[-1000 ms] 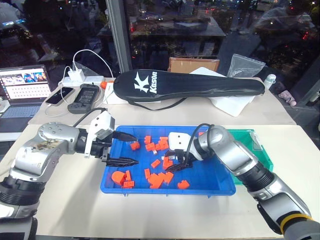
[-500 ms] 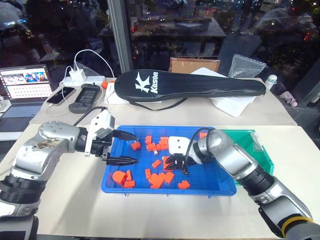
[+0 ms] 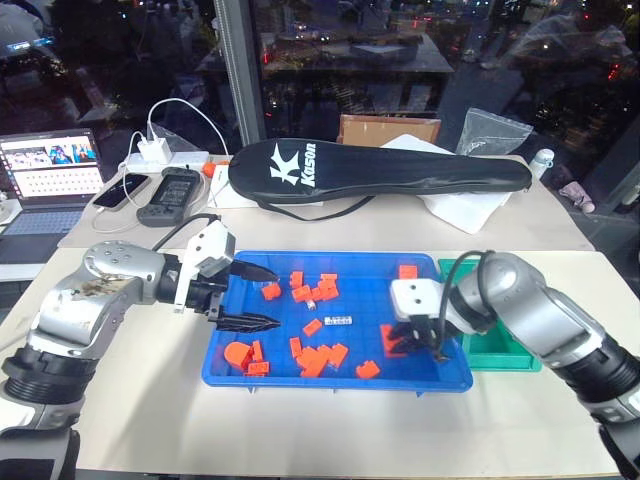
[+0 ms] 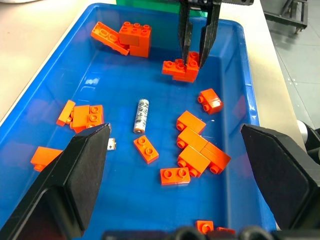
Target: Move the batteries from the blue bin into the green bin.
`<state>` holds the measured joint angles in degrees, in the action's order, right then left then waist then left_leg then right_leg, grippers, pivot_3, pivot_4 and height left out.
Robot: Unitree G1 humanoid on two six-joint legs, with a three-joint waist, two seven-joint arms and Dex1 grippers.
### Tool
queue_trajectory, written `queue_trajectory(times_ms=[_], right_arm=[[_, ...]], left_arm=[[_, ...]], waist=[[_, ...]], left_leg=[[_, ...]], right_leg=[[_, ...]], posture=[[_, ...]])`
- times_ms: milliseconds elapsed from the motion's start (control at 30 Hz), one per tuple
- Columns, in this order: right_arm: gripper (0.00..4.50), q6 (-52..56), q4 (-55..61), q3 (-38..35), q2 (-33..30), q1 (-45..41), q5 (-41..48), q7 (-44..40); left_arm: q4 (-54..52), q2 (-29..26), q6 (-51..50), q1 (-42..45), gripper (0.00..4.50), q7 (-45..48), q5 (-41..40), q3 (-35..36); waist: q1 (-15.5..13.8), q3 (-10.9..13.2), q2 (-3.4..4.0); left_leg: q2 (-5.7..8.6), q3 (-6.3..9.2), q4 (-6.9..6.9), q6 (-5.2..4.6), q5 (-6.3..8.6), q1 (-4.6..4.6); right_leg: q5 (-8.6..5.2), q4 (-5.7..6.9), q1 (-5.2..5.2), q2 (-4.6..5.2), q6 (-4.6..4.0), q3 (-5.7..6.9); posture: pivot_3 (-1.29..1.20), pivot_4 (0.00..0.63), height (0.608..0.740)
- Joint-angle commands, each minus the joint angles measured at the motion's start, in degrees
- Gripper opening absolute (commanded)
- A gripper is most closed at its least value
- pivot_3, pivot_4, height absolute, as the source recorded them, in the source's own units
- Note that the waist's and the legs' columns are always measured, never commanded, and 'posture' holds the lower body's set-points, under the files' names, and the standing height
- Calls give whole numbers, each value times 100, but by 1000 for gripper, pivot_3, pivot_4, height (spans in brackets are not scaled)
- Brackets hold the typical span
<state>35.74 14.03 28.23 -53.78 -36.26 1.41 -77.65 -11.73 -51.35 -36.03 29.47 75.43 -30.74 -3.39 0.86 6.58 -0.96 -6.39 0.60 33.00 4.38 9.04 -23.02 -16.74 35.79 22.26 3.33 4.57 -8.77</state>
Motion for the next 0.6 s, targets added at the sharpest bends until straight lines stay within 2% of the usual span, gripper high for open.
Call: queue_trajectory(times_ms=[33,100,133,200,333,600], right_arm=[[2732,-36,-21,-385,323,-396,84,254],[3392,-118,-105,-390,601,-609,69,396],[3692,-130,-267,-398,941,-783,21,653],[3692,-79,-553,-378,1494,-1048,-37,1010],[3692,-208,-770,-9,1925,-1094,-209,1088],[3692,-403,-1383,323,2129,-962,-615,1329]], left_arm=[[21,31,60,177,4500,51,-45,46],[56,34,78,209,4500,76,-15,18],[75,33,85,227,4500,93,-2,3],[117,14,106,256,4500,135,28,-12],[112,-15,79,257,4500,150,52,-2],[-22,-178,54,54,4500,29,105,87]], waist=[[30,1,-1],[62,1,-1],[62,1,-1],[76,1,-1],[-6,1,-2],[-51,0,-4]], left_leg=[[0,0,-2,0,0,2],[0,0,-5,-1,0,8],[0,0,-6,-1,0,7],[0,1,-7,-2,0,12],[0,2,-8,-2,1,-2],[5,1,-2,0,0,-14]], right_leg=[[0,1,1,-1,0,0],[0,4,0,-1,-1,-1],[0,5,1,-1,-1,-1],[0,5,-4,-2,-2,-1],[1,3,-2,-2,-4,1],[6,3,0,-3,-21,8]], posture=[[0,150,737],[0,150,737],[0,150,737],[0,150,737],[0,150,737],[0,150,737]])
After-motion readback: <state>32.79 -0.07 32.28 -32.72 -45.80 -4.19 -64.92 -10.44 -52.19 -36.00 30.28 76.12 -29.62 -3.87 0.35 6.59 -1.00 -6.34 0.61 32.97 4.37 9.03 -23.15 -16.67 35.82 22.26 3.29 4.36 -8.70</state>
